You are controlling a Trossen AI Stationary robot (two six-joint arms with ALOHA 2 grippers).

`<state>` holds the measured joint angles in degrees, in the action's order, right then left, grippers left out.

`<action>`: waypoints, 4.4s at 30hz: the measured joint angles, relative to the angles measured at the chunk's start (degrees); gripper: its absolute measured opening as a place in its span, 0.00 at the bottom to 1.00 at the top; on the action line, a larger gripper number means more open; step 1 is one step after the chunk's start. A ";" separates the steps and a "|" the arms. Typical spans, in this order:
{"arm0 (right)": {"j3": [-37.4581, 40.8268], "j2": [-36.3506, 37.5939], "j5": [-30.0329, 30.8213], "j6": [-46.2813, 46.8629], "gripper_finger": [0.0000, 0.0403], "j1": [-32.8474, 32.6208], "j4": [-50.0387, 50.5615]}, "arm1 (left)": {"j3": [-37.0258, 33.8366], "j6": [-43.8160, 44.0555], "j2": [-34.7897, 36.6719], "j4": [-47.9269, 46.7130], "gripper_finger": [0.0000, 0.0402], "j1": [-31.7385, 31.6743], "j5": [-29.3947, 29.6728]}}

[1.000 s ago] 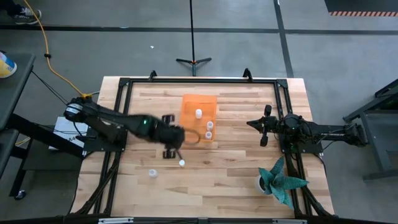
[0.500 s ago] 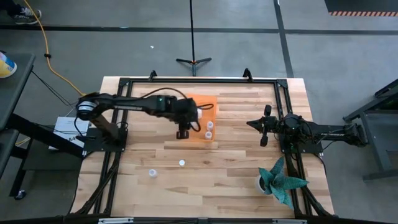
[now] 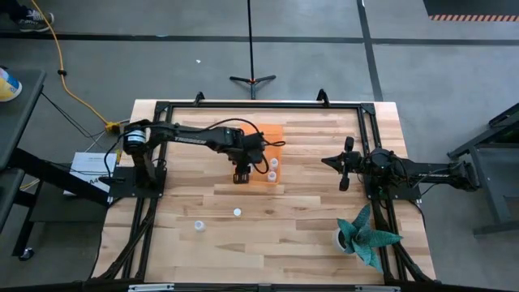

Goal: Pick and place pill bottles into a basket
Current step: Put the transparent medicine bottle into the yellow bin

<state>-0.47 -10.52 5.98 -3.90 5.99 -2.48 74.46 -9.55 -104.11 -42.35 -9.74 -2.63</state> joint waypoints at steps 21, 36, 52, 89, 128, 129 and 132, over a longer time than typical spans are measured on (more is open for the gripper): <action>0.00 -0.02 0.06 0.00 0.01 -0.01 0.09 | 11.28 0.04 -1.21 -14.17 0.56 0.00 4.23; 0.00 0.00 0.07 0.46 0.01 -0.01 0.09 | 19.08 30.37 -1.08 -42.52 0.57 5.48 -2.60; 0.02 0.00 -0.36 0.90 0.02 -0.01 0.15 | 14.24 50.77 -1.08 -43.03 0.57 26.11 -4.52; 0.02 0.00 -0.77 4.11 0.00 -0.01 -0.26 | 13.92 105.80 -1.17 -44.71 0.57 41.42 -1.10; 0.02 0.00 -5.32 3.96 0.00 -0.01 0.12 | -12.66 109.05 8.54 -13.82 0.57 43.15 -2.45; 0.02 0.00 -5.33 3.96 0.00 0.00 0.13 | -12.78 108.76 8.54 -13.64 0.57 43.15 -2.45; 0.00 0.00 -5.33 3.96 0.00 -0.01 0.13 | -13.09 107.72 8.54 -13.17 0.57 43.15 -2.36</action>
<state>-0.47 -10.52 0.64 0.05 5.98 -2.35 61.36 98.17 -95.57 -55.52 33.41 -4.99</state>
